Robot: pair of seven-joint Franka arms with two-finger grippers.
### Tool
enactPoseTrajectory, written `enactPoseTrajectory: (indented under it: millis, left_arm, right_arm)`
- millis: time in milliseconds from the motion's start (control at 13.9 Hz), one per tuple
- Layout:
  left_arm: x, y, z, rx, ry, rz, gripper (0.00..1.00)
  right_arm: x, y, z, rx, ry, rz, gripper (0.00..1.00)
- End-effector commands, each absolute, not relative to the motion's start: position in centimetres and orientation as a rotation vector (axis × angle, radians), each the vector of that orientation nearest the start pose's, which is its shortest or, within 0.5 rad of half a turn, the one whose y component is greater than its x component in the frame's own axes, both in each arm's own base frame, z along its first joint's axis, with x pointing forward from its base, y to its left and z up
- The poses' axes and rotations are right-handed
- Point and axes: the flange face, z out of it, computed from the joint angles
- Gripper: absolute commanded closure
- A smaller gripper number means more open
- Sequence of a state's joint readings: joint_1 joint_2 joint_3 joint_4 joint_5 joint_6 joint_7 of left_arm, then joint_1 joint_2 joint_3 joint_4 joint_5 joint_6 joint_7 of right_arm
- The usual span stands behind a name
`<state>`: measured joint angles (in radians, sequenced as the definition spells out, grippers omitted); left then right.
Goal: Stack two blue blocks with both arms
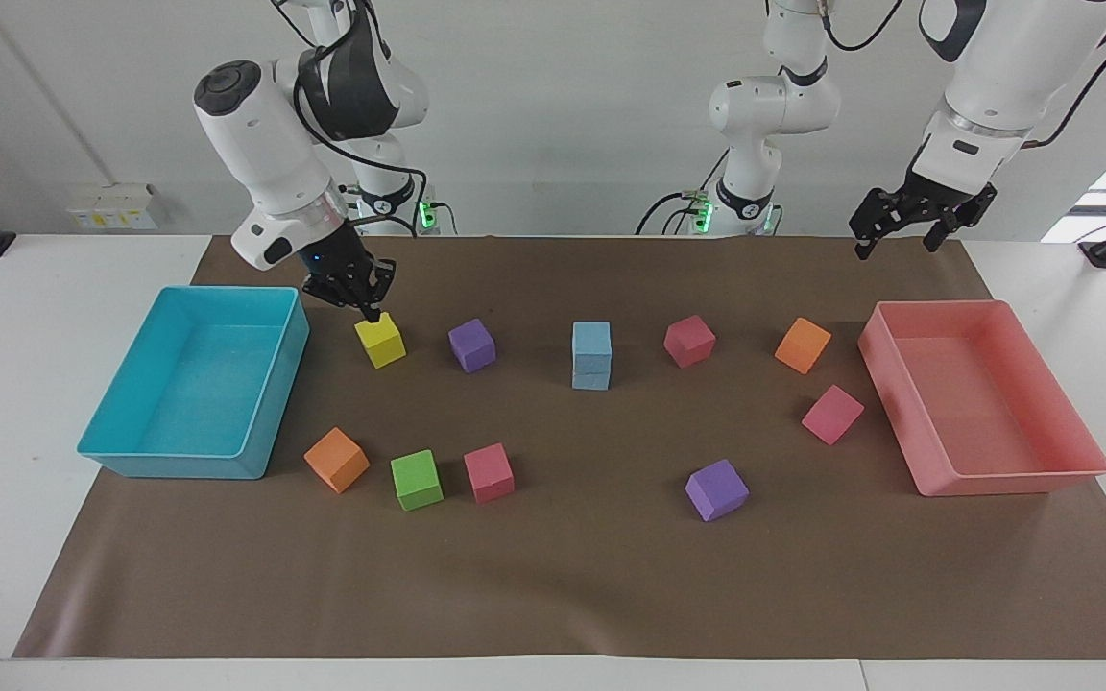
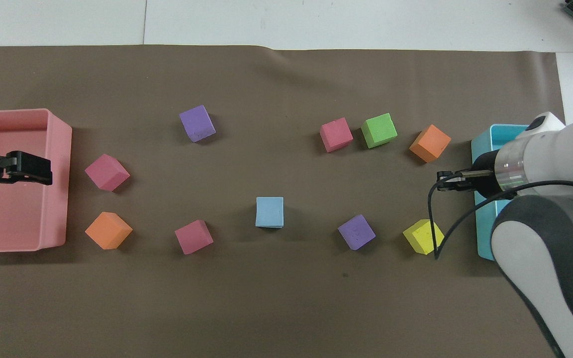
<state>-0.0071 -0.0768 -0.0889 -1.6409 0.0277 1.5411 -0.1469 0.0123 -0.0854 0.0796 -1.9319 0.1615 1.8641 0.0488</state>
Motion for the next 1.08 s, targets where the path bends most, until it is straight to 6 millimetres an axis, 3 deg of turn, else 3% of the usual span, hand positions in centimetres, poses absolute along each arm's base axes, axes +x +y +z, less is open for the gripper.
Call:
enactPoseTrajectory:
  millis: [0, 72, 216, 288, 720, 864, 1008]
  left_arm:
    - [52.0, -4.6, 63.6, -3.115, -0.09, 0.037, 0.0]
    - [52.0, -4.7, 63.6, -3.115, -0.085, 0.035, 0.0]
    - [52.0, -4.7, 63.7, -3.116, -0.085, 0.023, 0.0]
    - [52.0, -4.8, 63.7, -3.116, -0.085, 0.02, 0.0]
    - [52.1, -4.7, 63.9, -3.117, -0.087, 0.013, 0.0]
    - [52.1, -4.7, 63.9, -3.117, -0.085, 0.011, 0.0]
    - [52.2, -4.8, 63.8, -3.117, -0.087, 0.008, 0.0]
  right_arm:
    - [53.5, 3.9, 55.3, -3.061, 0.045, 0.059, 0.94]
    - [53.4, 3.5, 56.1, -3.095, 0.036, 0.078, 0.82]
    - [53.3, 3.3, 57.3, -3.122, 0.029, 0.093, 0.36]
    - [53.2, 3.1, 58.1, -3.125, 0.032, 0.103, 0.3]
    - [53.8, 2.0, 61.9, -3.18, 0.11, 0.134, 0.11]
    - [55.3, 1.6, 62.9, -3.179, 0.117, 0.125, 0.1]
    - [55.6, 0.9, 62.9, -3.179, 0.137, 0.122, 0.1]
